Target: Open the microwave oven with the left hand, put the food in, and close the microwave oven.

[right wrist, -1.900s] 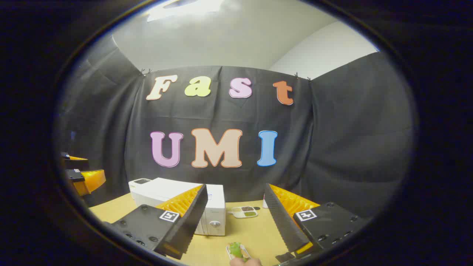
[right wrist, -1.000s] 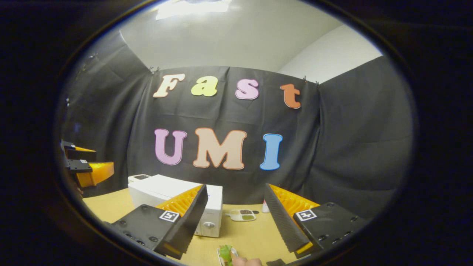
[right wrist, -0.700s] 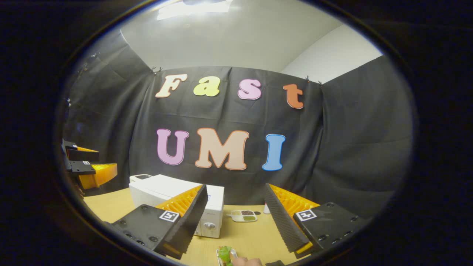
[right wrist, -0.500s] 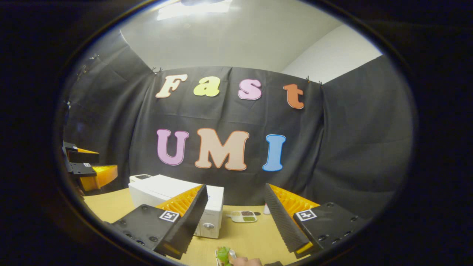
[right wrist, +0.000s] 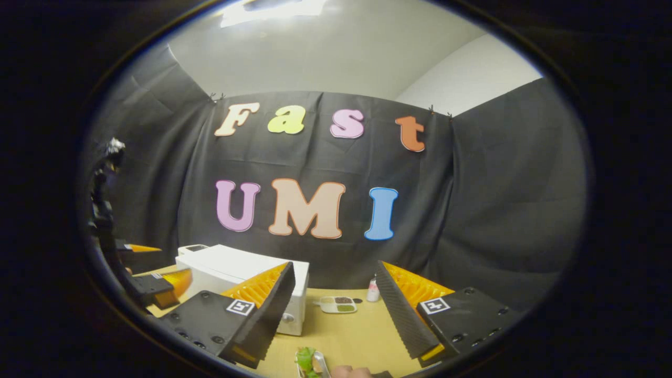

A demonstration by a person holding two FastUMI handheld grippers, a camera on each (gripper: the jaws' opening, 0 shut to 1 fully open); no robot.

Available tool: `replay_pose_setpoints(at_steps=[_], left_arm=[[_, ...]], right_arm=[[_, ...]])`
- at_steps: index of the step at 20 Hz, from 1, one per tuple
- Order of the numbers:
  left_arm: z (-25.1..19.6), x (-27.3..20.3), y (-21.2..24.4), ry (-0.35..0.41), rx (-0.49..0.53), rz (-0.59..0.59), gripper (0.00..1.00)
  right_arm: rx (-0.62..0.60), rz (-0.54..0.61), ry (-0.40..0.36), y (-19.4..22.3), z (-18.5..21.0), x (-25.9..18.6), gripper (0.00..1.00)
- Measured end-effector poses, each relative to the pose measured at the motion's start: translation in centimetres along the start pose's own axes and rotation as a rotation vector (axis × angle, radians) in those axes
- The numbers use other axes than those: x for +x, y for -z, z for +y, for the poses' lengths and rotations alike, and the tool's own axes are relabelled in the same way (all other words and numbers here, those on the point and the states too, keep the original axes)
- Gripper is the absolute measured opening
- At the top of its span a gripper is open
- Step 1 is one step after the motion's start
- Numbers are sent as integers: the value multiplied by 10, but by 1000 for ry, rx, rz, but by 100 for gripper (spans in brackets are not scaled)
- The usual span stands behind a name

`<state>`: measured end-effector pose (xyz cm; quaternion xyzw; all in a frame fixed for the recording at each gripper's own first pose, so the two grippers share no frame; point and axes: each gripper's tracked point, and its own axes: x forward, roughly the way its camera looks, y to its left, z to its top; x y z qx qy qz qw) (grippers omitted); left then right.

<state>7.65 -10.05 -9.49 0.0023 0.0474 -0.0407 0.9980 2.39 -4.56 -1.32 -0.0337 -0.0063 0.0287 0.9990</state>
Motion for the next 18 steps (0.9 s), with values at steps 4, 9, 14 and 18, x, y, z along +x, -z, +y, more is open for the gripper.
replay_pose_setpoints(at_steps=[4, 9, 14, 18], left_arm=[[-33, 32, 39, 56, 39, 26, 100], [-87, 75, 90, 158, 30, 70, 98], [-109, 117, 130, 165, 40, 126, 98], [-114, 136, 154, 159, 6, 172, 96]], right_arm=[[-39, 5, 51, -3, -26, -16, 95], [-58, 20, 165, -9, -71, -38, 95], [-100, 65, 264, -6, -107, -67, 95], [-129, 115, 298, 1, -122, -77, 95]])
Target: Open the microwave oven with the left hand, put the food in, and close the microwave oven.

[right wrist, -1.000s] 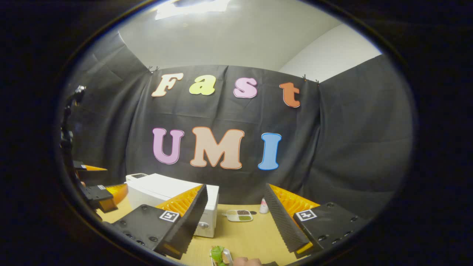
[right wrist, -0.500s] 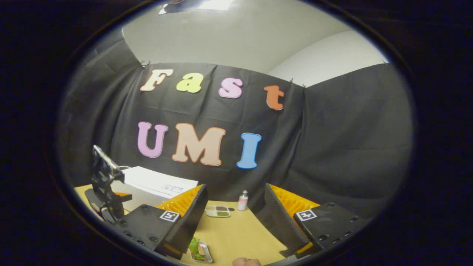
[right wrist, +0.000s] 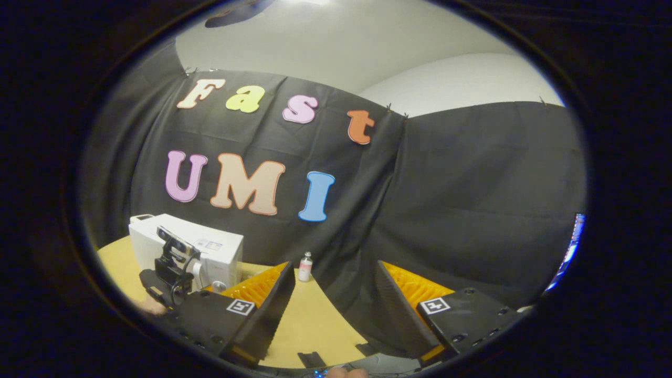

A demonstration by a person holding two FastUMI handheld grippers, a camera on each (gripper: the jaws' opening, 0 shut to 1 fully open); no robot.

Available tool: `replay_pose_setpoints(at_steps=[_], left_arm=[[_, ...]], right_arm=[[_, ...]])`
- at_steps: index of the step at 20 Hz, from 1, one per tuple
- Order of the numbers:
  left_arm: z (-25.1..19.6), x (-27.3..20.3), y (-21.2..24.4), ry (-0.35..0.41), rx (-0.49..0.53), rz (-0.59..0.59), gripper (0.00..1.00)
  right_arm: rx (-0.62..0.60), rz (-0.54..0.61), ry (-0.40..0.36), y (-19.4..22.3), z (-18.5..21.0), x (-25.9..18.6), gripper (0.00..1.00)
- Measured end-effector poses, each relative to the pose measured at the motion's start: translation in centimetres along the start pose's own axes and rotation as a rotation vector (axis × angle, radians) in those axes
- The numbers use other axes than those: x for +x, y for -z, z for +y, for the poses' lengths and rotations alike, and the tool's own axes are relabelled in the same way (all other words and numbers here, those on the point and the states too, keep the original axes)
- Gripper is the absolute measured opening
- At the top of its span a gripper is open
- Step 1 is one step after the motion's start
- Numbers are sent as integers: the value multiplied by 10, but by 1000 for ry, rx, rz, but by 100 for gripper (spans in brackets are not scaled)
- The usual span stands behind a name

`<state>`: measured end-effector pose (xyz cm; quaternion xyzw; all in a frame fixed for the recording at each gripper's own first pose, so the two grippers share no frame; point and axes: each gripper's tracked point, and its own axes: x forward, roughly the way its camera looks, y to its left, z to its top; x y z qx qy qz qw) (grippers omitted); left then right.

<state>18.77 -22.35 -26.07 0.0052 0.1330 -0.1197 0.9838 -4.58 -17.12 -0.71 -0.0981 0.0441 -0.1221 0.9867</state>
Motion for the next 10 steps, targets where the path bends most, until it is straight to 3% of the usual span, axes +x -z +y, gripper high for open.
replay_pose_setpoints(at_steps=[7, 9, 10], left_arm=[[9, 19, 11, -48, -35, 22, 89], [5, 21, 11, -29, -50, 19, 82], [5, 21, 15, -35, -52, 37, 65]], right_arm=[[-9, 58, -41, 13, 8, 2, 96], [-22, 59, -68, 13, 15, 2, 96], [-31, 56, -80, 13, 19, 3, 96]])
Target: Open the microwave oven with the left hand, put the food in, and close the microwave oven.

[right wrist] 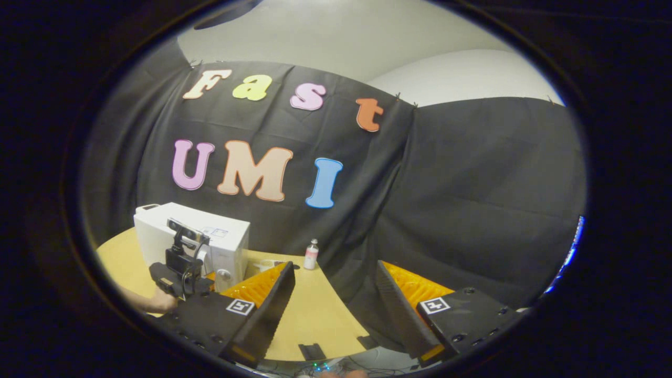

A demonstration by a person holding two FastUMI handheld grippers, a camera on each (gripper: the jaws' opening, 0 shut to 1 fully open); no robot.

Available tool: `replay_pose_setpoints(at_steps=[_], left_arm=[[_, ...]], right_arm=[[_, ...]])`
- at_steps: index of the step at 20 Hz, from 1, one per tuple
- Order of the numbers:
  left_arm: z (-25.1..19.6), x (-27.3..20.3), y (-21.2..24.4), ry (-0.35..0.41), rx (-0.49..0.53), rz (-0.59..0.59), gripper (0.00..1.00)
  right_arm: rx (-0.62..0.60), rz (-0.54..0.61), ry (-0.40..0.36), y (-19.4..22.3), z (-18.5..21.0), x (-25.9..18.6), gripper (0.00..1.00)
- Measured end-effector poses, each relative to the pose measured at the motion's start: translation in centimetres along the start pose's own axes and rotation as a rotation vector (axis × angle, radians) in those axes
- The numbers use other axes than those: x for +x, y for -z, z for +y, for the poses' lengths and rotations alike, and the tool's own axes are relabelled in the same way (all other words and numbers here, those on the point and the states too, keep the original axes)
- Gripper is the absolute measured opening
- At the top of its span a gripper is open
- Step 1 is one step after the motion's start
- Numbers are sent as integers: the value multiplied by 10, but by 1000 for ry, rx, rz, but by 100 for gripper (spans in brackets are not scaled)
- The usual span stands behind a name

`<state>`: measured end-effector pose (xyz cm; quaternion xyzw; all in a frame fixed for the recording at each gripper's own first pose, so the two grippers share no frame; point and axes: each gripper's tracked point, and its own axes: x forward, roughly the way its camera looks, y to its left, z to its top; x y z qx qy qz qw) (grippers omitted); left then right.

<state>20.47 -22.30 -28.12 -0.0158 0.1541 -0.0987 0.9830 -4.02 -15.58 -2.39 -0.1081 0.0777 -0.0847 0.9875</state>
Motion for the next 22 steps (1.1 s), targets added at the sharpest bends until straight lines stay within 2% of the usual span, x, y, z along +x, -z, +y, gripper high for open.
replay_pose_setpoints(at_steps=[1, 3, 8, 13, 15, 16, 17, 19, 22], left_arm=[[-1, 3, 2, 5, -4, 4, 51], [-1, -2, 7, -7, -6, 13, 24], [-3, -2, 7, -17, -2, 23, 5], [-1, -4, 7, 6, 29, 52, 2], [-2, -15, 14, 11, -35, 79, 2], [-4, -29, 20, 20, -58, 81, 1], [-4, -43, 13, 29, -23, 19, 2], [3, -78, 28, 39, 27, 48, 1], [16, -127, 44, 89, -16, 90, 1]], right_arm=[[-8, 2, -15, 1, 4, 4, 98], [-15, 7, -34, 3, 7, 2, 97], [7, 3, -57, 0, 12, 5, 97], [49, -9, -85, -5, 21, 7, 99], [46, -24, -90, -10, 23, 6, 99], [42, -29, -90, -10, 22, 7, 100], [42, -31, -84, -10, 22, 7, 100], [62, -19, -94, -6, 27, 9, 97], [75, -4, -144, -1, 50, 13, 97]])
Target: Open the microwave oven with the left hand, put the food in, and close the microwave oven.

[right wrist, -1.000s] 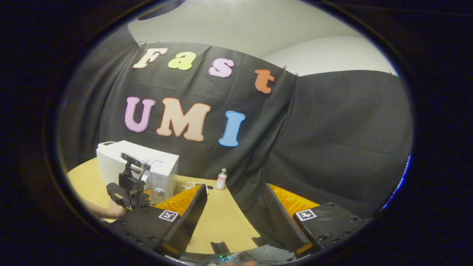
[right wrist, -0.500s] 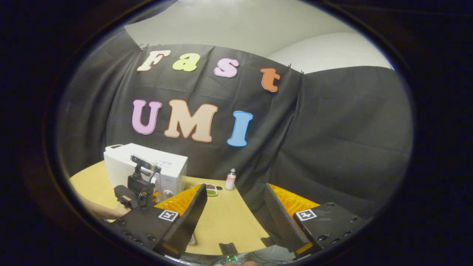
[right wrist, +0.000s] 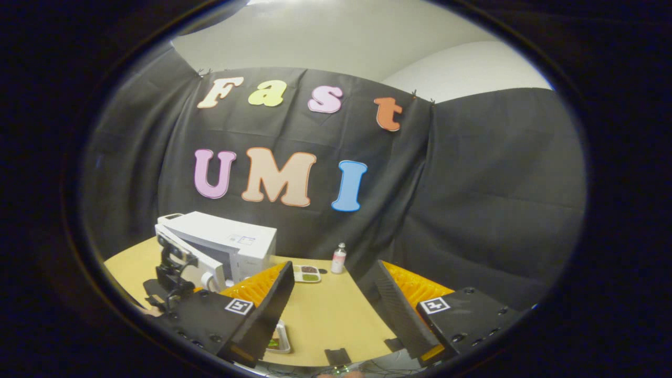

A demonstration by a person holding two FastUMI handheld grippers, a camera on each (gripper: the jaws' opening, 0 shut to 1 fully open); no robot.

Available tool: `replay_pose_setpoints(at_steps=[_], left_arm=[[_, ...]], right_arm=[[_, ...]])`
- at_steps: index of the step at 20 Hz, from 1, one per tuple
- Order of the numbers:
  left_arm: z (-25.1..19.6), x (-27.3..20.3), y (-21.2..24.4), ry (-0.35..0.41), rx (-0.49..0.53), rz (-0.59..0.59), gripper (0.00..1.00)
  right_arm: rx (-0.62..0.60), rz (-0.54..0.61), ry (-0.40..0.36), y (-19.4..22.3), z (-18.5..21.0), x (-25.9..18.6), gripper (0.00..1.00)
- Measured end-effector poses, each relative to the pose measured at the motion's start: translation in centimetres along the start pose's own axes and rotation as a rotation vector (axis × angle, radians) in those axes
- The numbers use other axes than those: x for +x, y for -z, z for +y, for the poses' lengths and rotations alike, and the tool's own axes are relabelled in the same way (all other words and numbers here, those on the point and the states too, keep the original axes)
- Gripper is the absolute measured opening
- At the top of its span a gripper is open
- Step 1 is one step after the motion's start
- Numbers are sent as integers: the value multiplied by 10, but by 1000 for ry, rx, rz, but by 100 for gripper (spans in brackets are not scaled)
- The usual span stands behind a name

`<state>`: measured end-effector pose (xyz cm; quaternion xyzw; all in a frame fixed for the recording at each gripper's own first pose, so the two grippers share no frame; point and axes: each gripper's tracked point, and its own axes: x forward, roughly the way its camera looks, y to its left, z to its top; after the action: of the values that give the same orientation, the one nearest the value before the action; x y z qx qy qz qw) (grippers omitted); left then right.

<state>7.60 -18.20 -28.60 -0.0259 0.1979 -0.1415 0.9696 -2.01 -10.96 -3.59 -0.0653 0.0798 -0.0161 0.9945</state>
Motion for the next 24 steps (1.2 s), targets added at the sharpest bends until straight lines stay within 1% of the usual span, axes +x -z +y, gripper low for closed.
replay_pose_setpoints(at_steps=[2, 4, 5, 6, 7, 10, 12, 13, 14, 15, 18, 21, 22, 24], left_arm=[[12, -35, 14, 20, 7, 44, 1], [33, -70, 28, 12, -2, 76, 1], [45, -88, 35, -10, 6, 95, 1], [60, -102, 39, -43, 10, 104, 1], [77, -117, 46, -80, 8, 118, 1], [128, -153, 61, -192, -44, 152, 1], [170, -175, 69, -278, -63, 161, 1], [186, -184, 74, -291, -85, 164, 0], [195, -187, 74, -273, -135, 146, 0], [204, -191, 78, -259, -176, 151, 0], [225, -200, 80, -209, -217, 130, 0], [244, -206, 84, -170, -215, 147, 0], [247, -206, 84, -164, -216, 147, 0], [246, -206, 81, -154, -204, 152, 0]], right_arm=[[-6, 3, -52, 1, 22, 4, 97], [-7, -6, -104, 0, 44, 6, 97], [-1, -4, -129, 1, 56, 7, 99], [8, -1, -150, 3, 65, 9, 97], [19, 2, -170, 4, 74, 10, 98], [41, -12, -213, 0, 97, 11, 97], [45, -20, -239, 1, 113, 13, 97], [62, -12, -257, 5, 123, 14, 97], [89, 1, -275, 11, 132, 15, 98], [114, 19, -277, 21, 137, 17, 98], [151, 67, -259, 56, 140, 28, 97], [131, 137, -225, 96, 135, 39, 97], [119, 151, -216, 104, 135, 43, 99], [72, 165, -210, 116, 135, 47, 97]])
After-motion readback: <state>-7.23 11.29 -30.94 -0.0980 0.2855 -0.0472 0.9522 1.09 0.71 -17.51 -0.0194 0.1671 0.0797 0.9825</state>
